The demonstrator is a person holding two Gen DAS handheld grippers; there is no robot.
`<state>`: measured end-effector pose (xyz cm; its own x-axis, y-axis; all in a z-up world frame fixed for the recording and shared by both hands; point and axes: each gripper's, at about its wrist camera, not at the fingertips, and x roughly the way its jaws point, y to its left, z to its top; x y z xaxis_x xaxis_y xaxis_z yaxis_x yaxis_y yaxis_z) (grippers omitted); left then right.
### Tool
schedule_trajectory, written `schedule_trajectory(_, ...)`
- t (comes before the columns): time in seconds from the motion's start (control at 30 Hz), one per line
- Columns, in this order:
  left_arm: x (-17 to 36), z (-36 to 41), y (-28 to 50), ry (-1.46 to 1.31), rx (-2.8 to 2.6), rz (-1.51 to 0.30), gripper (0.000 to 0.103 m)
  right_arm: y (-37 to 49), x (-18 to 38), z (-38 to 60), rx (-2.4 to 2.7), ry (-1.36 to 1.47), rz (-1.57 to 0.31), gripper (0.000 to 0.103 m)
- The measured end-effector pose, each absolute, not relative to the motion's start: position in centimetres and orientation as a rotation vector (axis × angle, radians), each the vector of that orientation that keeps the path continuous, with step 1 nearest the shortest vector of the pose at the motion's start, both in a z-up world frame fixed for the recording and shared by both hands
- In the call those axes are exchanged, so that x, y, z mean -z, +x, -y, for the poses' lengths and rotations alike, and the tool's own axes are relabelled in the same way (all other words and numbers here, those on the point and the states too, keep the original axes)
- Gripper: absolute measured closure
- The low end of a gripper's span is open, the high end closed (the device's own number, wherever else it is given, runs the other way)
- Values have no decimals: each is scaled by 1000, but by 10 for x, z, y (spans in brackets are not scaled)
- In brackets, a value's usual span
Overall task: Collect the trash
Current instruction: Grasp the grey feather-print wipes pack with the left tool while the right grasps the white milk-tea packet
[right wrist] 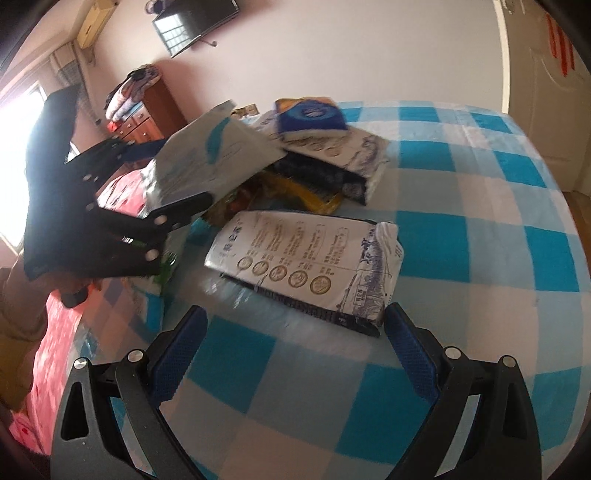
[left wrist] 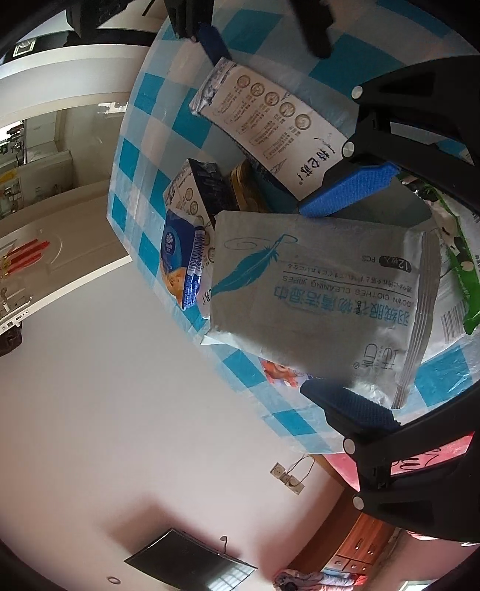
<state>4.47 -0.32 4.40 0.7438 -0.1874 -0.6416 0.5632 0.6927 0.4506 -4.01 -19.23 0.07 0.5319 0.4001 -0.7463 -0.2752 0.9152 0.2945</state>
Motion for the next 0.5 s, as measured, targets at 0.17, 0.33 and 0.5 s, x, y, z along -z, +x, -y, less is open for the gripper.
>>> schedule_trajectory(0.17, -45, -3, 47, 638, 424, -597, 13, -51, 0, 188, -460, 173, -943, 8)
schedule_trajectory(0.33, -43, -5, 47, 609, 402, -597, 15, -71, -1, 184, -535, 194, -955, 8)
schedule_trajectory(0.5, -37, 2, 38, 681, 403, -567, 15, -79, -20, 188, -405, 70, -872, 8)
